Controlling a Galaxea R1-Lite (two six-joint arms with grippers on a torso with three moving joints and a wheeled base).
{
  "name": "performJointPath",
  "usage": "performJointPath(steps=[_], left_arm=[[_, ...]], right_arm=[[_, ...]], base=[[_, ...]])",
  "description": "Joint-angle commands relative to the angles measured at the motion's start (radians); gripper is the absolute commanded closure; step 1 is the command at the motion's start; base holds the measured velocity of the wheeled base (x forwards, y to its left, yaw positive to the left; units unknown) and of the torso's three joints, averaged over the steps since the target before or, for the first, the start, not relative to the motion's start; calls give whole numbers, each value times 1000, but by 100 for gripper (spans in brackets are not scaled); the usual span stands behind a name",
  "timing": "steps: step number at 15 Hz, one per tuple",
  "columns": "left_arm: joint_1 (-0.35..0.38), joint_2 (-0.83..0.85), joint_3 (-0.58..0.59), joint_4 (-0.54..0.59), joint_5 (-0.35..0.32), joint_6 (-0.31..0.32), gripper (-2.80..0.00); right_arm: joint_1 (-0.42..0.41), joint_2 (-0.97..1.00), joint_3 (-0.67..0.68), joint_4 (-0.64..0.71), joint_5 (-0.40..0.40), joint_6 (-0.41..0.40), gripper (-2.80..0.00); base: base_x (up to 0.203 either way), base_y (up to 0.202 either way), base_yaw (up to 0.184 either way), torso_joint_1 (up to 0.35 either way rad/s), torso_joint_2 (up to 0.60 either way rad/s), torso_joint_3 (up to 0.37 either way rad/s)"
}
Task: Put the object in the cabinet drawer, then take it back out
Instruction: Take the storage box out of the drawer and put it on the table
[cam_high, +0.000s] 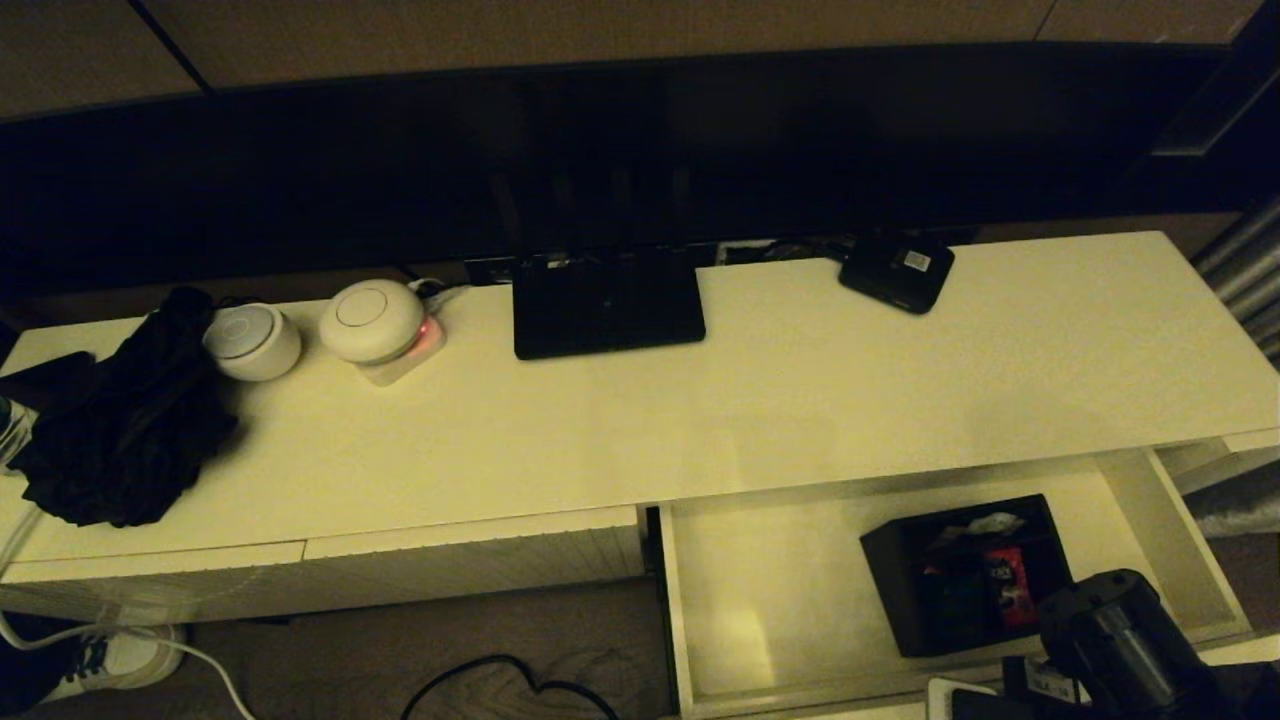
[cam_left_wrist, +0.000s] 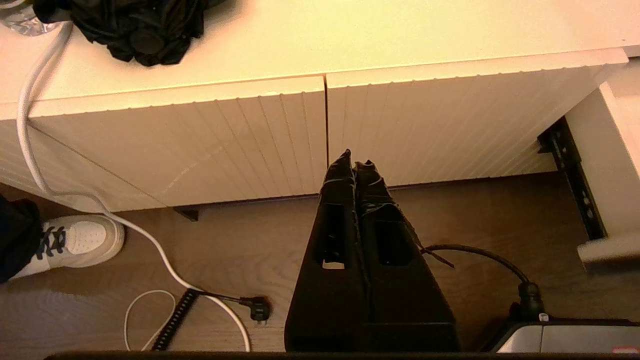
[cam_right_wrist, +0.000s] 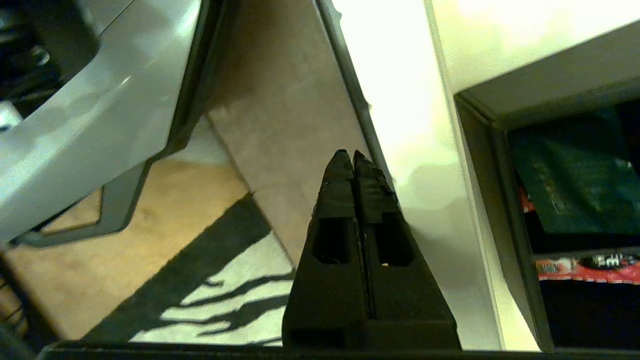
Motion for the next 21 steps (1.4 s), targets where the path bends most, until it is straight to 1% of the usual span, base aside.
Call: performJointPath(steps=[1, 3, 5, 8, 14, 18, 21], left_arm=[[0, 0, 3, 0, 1, 0, 0], [0, 0, 3, 0, 1, 0, 0], [0, 0, 3, 0, 1, 0, 0], [0, 0, 3, 0, 1, 0, 0], [0, 0, 3, 0, 1, 0, 0], [0, 0, 3, 0, 1, 0, 0], [0, 0, 3, 0, 1, 0, 0]], right_arm=[[-8, 39, -17, -52, -20, -19, 0], [-23, 43, -30, -98, -47, -42, 0], [-26, 42, -56, -119, -48, -46, 0], [-46, 45, -106, -122, -55, -48, 0], [-68, 68, -232, -122, -118, -57, 0], [-77, 94, -296, -132, -127, -53, 0], [-96, 129, -328, -182, -127, -50, 0]], base=[[0, 0, 0, 0, 0, 0], [0, 0, 0, 0, 0, 0], [0, 0, 0, 0, 0, 0], [0, 0, 0, 0, 0, 0], [0, 0, 0, 0, 0, 0], [0, 0, 0, 0, 0, 0], [0, 0, 0, 0, 0, 0]])
